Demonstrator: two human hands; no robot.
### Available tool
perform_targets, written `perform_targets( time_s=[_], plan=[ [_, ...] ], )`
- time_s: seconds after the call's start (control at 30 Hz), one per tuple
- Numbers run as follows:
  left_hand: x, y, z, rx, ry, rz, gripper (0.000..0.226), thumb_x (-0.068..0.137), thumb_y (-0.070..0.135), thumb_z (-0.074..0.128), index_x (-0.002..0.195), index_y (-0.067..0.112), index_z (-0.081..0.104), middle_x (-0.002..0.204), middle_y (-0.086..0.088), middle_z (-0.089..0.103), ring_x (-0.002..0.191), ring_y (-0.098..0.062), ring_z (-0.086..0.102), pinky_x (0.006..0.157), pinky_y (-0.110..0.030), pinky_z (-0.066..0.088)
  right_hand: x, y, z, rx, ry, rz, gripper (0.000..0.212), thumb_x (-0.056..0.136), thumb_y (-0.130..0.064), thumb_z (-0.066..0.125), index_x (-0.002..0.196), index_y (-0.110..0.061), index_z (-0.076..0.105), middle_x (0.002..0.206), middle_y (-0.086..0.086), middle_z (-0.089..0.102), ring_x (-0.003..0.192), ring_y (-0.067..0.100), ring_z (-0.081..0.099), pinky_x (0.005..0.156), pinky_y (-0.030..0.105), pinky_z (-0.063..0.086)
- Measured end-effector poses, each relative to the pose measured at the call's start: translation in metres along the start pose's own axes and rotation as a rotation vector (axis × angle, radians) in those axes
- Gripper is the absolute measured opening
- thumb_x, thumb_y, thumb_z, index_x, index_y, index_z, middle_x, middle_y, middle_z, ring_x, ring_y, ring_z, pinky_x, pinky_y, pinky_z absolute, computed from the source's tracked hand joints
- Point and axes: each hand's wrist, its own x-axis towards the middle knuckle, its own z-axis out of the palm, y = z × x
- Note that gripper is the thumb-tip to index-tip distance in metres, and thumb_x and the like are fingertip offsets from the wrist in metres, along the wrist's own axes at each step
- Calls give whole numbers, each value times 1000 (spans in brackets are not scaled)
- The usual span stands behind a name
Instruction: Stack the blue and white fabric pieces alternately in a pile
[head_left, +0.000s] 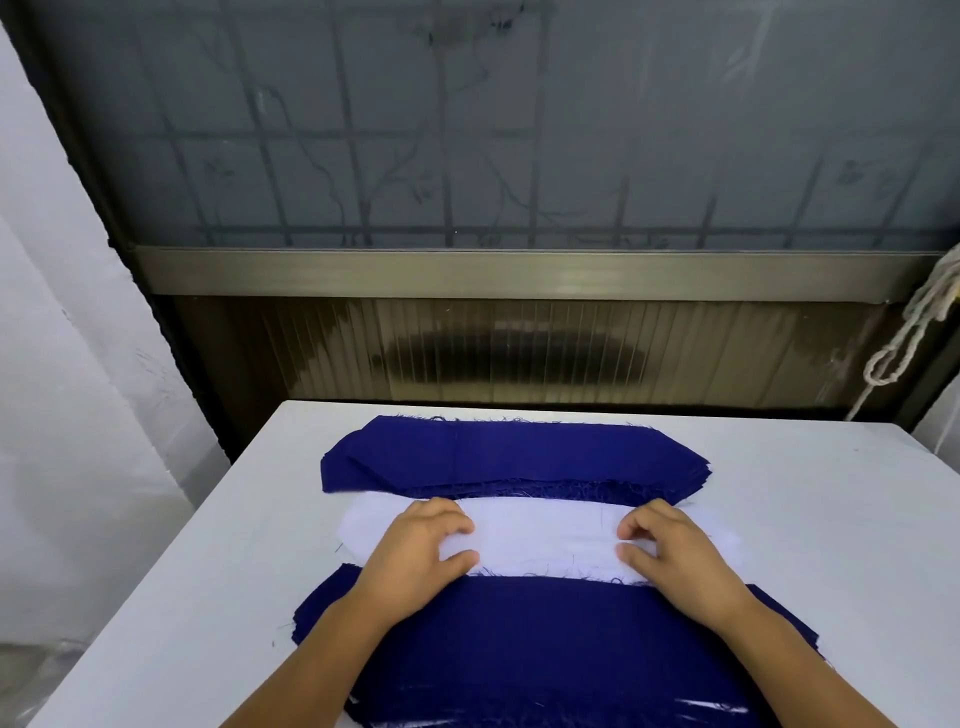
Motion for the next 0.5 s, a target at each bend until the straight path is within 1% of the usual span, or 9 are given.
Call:
perform_targets(
  time_s=[0.1, 0.17, 0.27, 0.4, 0.5],
  plan=[
    [0, -7, 4, -30, 12, -6, 37, 80, 51, 70, 113, 34, 65, 115, 35, 47, 114, 14, 38, 98, -10, 32, 7, 0, -2, 54, 9, 32, 12, 90, -21, 64, 79, -26, 62, 90, -9, 57, 83, 1, 55, 72, 11, 42],
    [-1, -6, 5, 0, 10, 13, 43, 78, 58, 68, 115, 36, 64, 116, 37, 45, 115, 15, 37, 98, -8, 30, 10, -1, -2, 46, 5, 58, 15, 92, -21, 60, 77, -23, 63, 88, -7, 57, 79, 7, 56, 70, 16, 45],
    [-3, -4, 6, 61, 24, 38, 47, 78, 62, 64, 118, 37, 63, 117, 37, 44, 115, 14, 36, 98, -5, 26, 14, -1, 0, -16, 10, 76, 23, 98, -25, 52, 79, -16, 61, 87, -4, 57, 79, 12, 55, 73, 26, 47],
    [-4, -3, 6, 90, 62, 71, 40, 84, 57, 61, 117, 34, 64, 118, 32, 48, 115, 8, 40, 99, -10, 28, 13, -3, 5, -165, 55, 63, 33, 103, -29, 40, 76, -13, 53, 83, -1, 52, 77, 14, 51, 70, 26, 41],
    [-4, -1, 6, 103, 107, 91, 23, 92, 41, 60, 109, 29, 68, 114, 25, 57, 109, 2, 46, 97, -16, 36, 13, -4, 9, -266, 94, 58, 34, 104, -29, 35, 81, -13, 54, 84, -1, 53, 78, 14, 50, 71, 25, 39]
  ],
)
